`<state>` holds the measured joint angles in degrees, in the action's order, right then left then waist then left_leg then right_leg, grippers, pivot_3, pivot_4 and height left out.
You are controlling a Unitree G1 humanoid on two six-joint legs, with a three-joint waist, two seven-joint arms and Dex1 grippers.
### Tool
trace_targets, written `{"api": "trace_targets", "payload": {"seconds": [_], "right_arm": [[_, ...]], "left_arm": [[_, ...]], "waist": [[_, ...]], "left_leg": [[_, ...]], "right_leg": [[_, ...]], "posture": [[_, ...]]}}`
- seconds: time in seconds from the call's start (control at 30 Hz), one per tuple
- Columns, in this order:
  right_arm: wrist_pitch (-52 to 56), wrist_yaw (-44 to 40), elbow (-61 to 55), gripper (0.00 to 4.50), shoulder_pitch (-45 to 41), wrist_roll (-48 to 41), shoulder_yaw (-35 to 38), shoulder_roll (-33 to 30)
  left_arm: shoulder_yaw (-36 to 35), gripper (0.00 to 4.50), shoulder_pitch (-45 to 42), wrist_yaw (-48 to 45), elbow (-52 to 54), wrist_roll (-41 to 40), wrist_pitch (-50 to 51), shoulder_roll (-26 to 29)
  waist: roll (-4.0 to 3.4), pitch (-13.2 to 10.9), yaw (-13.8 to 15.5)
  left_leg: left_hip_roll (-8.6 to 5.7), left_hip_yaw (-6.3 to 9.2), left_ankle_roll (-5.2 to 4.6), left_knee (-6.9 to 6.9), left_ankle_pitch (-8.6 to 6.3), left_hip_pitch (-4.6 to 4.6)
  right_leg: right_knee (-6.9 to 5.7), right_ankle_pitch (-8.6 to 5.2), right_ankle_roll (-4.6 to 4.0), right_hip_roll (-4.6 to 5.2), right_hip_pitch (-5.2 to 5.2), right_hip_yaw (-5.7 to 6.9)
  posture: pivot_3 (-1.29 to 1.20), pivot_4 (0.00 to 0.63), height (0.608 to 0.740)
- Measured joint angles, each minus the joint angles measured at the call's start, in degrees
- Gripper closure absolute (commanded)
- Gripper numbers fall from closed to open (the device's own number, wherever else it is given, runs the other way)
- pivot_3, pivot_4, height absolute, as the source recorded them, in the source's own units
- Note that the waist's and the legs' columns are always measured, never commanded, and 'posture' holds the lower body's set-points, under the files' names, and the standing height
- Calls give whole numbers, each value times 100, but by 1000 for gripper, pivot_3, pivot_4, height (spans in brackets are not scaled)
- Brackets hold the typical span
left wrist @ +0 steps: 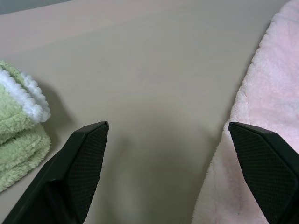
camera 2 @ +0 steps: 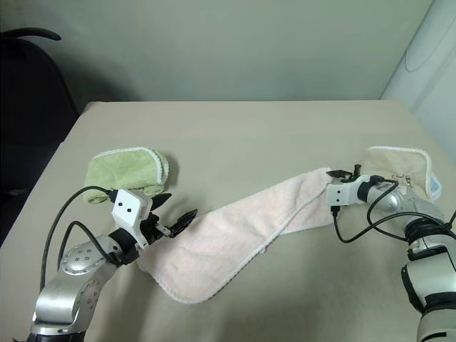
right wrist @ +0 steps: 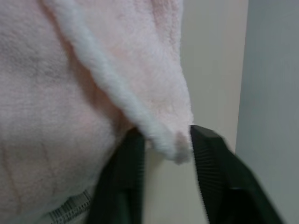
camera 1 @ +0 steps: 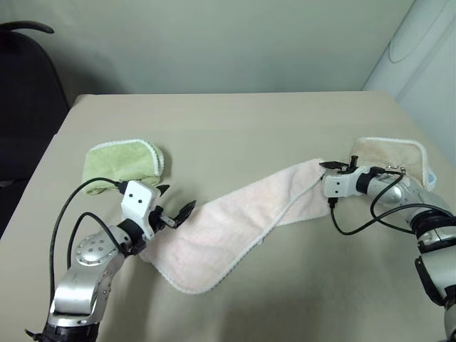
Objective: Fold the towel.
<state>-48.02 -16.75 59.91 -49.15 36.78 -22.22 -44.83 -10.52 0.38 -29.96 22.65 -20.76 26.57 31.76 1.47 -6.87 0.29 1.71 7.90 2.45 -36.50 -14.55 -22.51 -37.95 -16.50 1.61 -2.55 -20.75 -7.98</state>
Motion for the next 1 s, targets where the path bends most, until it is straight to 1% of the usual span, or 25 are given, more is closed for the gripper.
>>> {"api": "trace_targets", "payload": {"seconds": [0.03, 0.07, 0.17, 0.33, 0.5, 0.63, 0.7, 0.8, 1.0], "right_arm": [[-34, 19, 17, 4287, 0, 11, -15, 0], [-52, 35, 27, 4481, 0, 20, -26, 0], [-84, 55, 39, 4481, 0, 35, -29, -3], [-65, 153, 38, 4481, 0, 11, -21, -8], [-17, 158, -7, 4481, 30, -143, 45, -18], [12, 146, -213, 4481, 117, -311, 123, -21], [44, 102, -360, 4481, 198, -404, 170, -45], [111, -42, -704, 4481, 464, -596, 281, -119], [445, -405, -1542, 4481, 1006, -987, 557, -329]], "left_arm": [[-1, 0, 2, -2, 0, 0, 0, 11], [-1, 0, 2, -10, 0, -1, 0, 39], [-6, 0, 23, -179, 16, -1, -10, 255], [-108, 0, 91, -1000, 203, -70, -114, 1112], [-369, 0, 384, -2574, 381, -555, -164, 2286], [-277, 0, 474, -3468, 560, -687, -284, 2823], [-144, 0, 471, -3715, 715, -700, -298, 2956], [287, 0, 463, -3888, 946, -604, -281, 3127], [993, 0, 439, -4002, 1170, -284, -339, 3152]], "waist": [[0, 0, 0], [0, 0, 0], [0, 0, -1], [0, 0, 0], [-2, 1, -3], [-2, 1, 9], [-3, 0, 9], [-3, 0, 13], [-3, 0, 4]], "left_leg": [[0, 0, 0, 0, 0, 0], [1, -1, 0, 2, 0, -1], [3, -4, 0, 5, 0, -2], [5, -5, 1, 6, 0, -10], [7, -5, 8, 7, 3, -40], [7, -1, 9, 7, 4, -44], [7, -1, 9, 8, 4, -46], [8, 2, 9, 7, 4, -47], [9, 2, 8, 8, 3, -51]], "right_leg": [[0, 0, 0, 0, -1, 0], [0, 1, -1, 0, -2, 0], [0, 2, -4, 0, -7, 0], [1, 3, -6, 0, -15, 0], [-1, 6, -10, -1, -44, 1], [-3, 6, -10, -1, -47, 4], [-2, 6, -10, -1, -49, 4], [0, 6, -10, 0, -48, 5], [1, 6, -10, 0, -51, 4]], "posture": [[0, 150, 740], [0, 150, 740], [0, 150, 740], [0, 150, 740], [0, 150, 740], [0, 150, 740], [0, 150, 740], [0, 150, 740], [0, 150, 740]]}}
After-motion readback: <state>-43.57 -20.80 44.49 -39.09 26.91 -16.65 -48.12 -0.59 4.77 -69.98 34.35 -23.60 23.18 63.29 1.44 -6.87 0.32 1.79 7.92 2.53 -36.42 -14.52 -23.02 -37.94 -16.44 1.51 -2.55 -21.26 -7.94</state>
